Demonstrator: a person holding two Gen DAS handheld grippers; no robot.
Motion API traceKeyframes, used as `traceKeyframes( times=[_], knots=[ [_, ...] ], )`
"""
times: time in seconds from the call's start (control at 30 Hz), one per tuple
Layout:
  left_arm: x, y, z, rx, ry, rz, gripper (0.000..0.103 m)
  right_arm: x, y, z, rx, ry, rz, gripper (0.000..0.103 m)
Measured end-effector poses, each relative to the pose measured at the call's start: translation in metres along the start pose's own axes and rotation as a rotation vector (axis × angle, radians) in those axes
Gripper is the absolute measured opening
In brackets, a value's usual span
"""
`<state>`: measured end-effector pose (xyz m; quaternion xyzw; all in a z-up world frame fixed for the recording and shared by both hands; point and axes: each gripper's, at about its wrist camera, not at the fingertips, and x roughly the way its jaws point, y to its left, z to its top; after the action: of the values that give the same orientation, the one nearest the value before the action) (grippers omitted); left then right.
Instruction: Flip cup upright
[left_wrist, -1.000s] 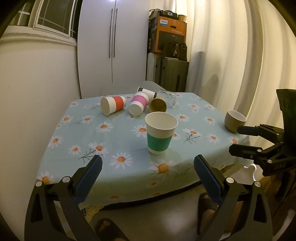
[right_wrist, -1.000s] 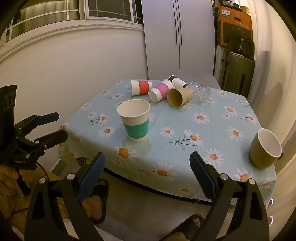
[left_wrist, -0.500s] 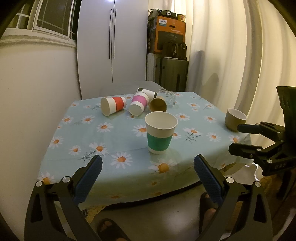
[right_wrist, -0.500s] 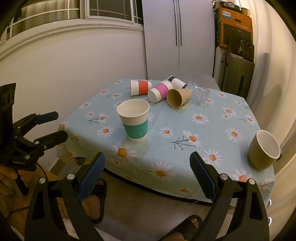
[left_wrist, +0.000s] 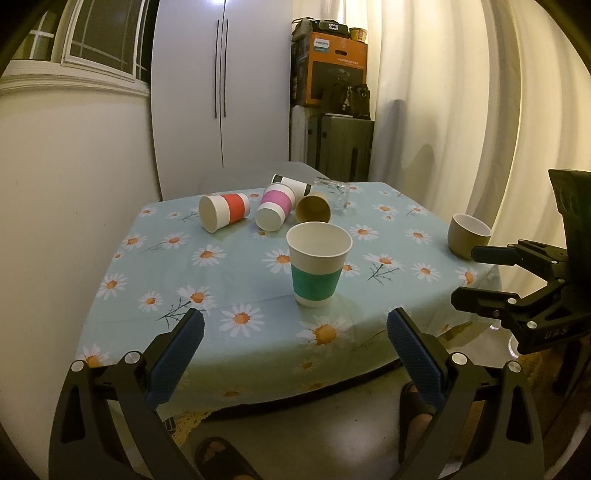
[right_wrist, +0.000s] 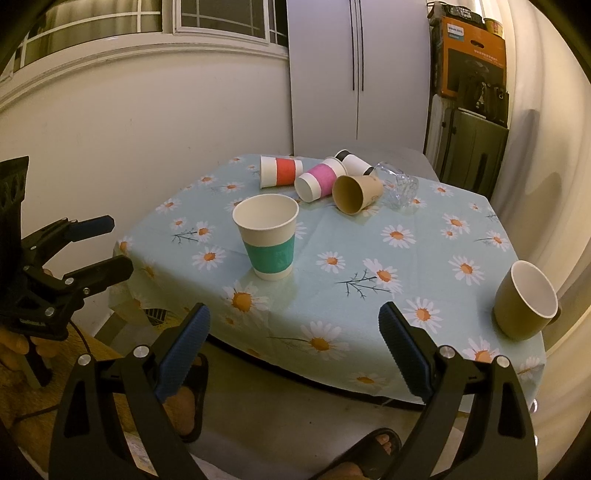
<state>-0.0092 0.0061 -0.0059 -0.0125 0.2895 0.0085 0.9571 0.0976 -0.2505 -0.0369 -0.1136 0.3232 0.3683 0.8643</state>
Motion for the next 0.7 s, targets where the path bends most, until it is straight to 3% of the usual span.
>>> traceKeyframes(
  times=[0.7],
  knots=[
    [0.0019, -0.0042, -0.0017, 0.001, 0.011, -0.002, 0.097, 0.0043, 0.0028, -0.0021, -0.028, 0.003, -0.010, 0.092]
  ],
)
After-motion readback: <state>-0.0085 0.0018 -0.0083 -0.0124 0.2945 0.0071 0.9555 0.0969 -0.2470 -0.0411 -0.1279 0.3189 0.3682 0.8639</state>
